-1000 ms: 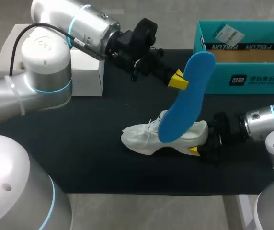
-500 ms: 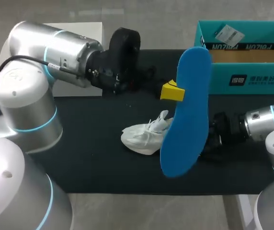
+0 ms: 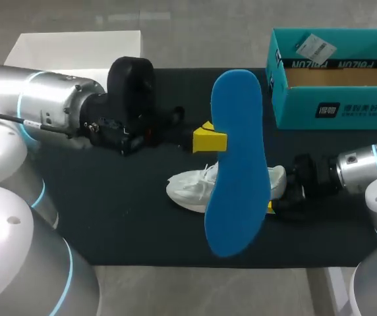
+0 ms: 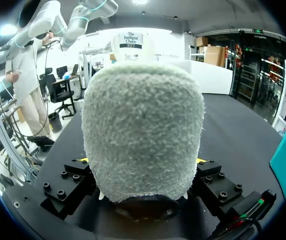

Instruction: Take the shoe out of the shoebox, open the shoe tongue, remove and reinsert the insole, then place the shoe into the shoebox

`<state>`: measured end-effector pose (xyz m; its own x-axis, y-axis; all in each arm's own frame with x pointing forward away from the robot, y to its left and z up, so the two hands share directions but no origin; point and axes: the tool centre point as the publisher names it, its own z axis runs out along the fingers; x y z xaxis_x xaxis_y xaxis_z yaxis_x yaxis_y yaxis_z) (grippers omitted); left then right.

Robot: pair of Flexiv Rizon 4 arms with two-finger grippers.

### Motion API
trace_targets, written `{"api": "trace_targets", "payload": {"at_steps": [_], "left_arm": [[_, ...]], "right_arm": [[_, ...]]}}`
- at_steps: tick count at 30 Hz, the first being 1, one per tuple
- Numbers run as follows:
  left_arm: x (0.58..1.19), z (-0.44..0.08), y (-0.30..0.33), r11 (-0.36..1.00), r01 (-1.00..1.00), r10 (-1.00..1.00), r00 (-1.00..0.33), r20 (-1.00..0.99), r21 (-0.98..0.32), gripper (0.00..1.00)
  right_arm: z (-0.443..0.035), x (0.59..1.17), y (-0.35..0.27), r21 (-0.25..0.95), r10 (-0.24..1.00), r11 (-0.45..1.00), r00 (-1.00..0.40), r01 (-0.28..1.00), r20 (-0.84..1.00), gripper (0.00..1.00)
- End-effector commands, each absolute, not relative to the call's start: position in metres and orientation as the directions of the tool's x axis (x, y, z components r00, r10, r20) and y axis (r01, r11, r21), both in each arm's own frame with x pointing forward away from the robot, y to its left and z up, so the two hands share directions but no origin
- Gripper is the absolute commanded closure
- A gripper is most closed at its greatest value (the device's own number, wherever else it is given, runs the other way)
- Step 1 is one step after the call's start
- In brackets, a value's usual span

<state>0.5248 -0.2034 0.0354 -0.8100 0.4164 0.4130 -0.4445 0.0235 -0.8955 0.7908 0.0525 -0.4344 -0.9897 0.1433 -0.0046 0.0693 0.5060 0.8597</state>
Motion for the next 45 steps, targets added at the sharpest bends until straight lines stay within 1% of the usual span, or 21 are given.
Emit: {"api": "trace_targets", "payload": {"at_steps": [1, 9, 13, 15, 18, 22, 26, 31, 45], "left_arm": [[0.516, 0.032, -0.198, -0.021, -0.46, 0.356, -0.833, 0.423, -0.888, 1.0], [0.516, 0.032, -0.198, -0.021, -0.46, 0.356, -0.833, 0.423, -0.888, 1.0], [0.516, 0.032, -0.198, -0.021, -0.46, 0.356, -0.833, 0.423, -0.888, 1.0], [0.516, 0.032, -0.198, -0.021, -0.46, 0.356, -0.833, 0.423, -0.888, 1.0], [0.516, 0.032, -0.198, -0.021, -0.46, 0.356, -0.833, 0.423, -0.888, 1.0], [0.516, 0.032, -0.198, -0.021, -0.46, 0.356, -0.833, 0.423, -0.888, 1.0], [0.516, 0.032, -0.198, -0.021, -0.46, 0.356, -0.833, 0.423, -0.888, 1.0], [0.516, 0.032, -0.198, -0.021, -0.46, 0.356, -0.833, 0.423, -0.888, 1.0], [0.516, 0.032, -0.198, -0.021, -0.46, 0.356, -0.833, 0.423, -0.888, 1.0]], "right_arm": [[-0.409, 0.785, 0.054, 0.819, 0.169, 0.566, -0.986, 0.09, -0.008, 0.0], [-0.375, 0.773, 0.048, 0.702, 0.175, 0.702, -0.984, 0.118, -0.01, 0.0], [-0.363, 0.768, 0.047, 0.647, 0.166, 0.749, -0.986, 0.142, 0.024, 0.0], [-0.361, 0.767, 0.045, 0.649, 0.168, 0.747, -0.986, 0.142, 0.023, 0.0], [-0.357, 0.767, 0.044, 0.606, 0.165, 0.78, -0.985, 0.158, 0.043, 0.0], [-0.342, 0.764, 0.046, 0.522, 0.165, 0.834, -0.984, 0.179, 0.074, 0.0], [-0.326, 0.759, 0.045, 0.466, 0.217, 0.855, -0.973, 0.228, 0.079, 0.0], [-0.31, 0.751, 0.049, 0.361, 0.26, 0.888, -0.958, 0.286, 0.12, 0.0], [-0.291, 0.728, 0.049, 0.224, 0.287, 0.923, -0.947, 0.313, 0.141, 0.0]]}}
